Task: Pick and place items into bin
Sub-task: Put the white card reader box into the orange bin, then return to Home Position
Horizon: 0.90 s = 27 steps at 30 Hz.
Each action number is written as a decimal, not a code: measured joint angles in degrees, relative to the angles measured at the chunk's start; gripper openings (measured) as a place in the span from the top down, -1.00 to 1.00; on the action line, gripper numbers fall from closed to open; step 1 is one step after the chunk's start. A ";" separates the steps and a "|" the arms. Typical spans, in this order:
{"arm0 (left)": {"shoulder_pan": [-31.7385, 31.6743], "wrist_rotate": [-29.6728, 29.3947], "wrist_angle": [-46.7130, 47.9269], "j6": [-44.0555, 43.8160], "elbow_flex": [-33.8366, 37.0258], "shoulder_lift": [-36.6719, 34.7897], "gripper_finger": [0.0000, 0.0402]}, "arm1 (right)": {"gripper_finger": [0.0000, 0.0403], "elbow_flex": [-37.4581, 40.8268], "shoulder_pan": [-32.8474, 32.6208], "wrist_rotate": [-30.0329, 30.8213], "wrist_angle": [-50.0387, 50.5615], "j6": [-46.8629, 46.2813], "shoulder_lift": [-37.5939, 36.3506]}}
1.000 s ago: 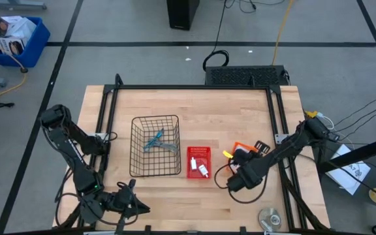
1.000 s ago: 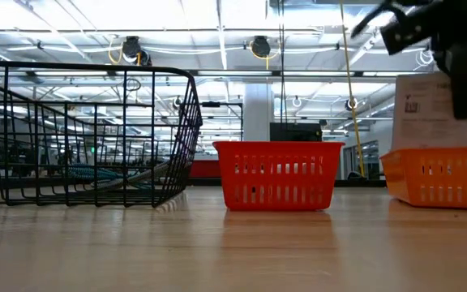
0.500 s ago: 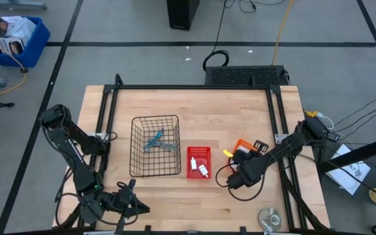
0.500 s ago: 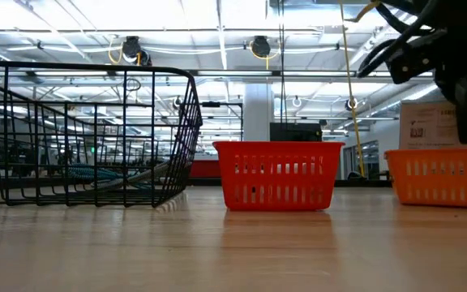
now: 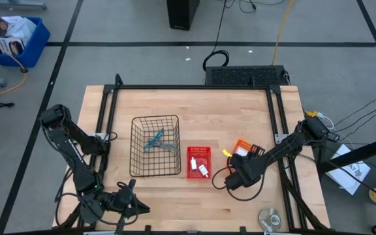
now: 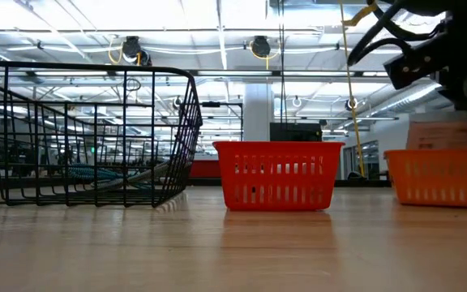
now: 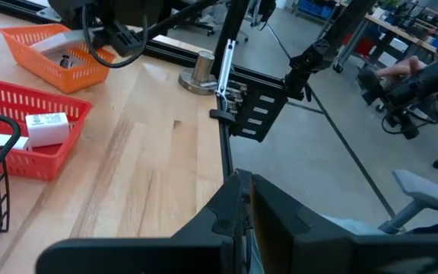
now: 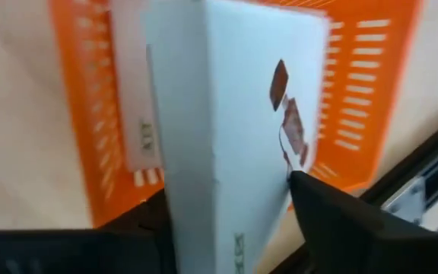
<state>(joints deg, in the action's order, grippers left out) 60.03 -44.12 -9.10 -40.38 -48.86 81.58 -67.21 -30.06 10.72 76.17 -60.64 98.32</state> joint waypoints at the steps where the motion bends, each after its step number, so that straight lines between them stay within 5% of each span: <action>1: 0.00 0.00 0.02 -0.02 0.00 0.00 0.84 | -0.01 -0.06 0.00 -1.08 -0.36 -0.30 0.00; 7: -0.08 -0.08 -0.03 0.34 0.00 0.00 0.84 | -0.17 -2.33 -0.04 -6.56 -0.50 -3.24 0.01; 19: -0.38 -1.14 0.51 4.66 0.00 0.00 0.84 | -0.05 -7.55 0.39 -6.32 3.89 -4.12 -0.15; 27: -0.62 -0.53 -0.97 10.08 -0.07 -0.52 0.84 | -0.02 -8.34 -0.52 -3.12 -8.22 0.65 -0.15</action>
<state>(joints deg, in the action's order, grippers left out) 59.41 -44.65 -10.07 -30.30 -48.93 81.06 -75.55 -30.59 7.60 67.94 -60.00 98.17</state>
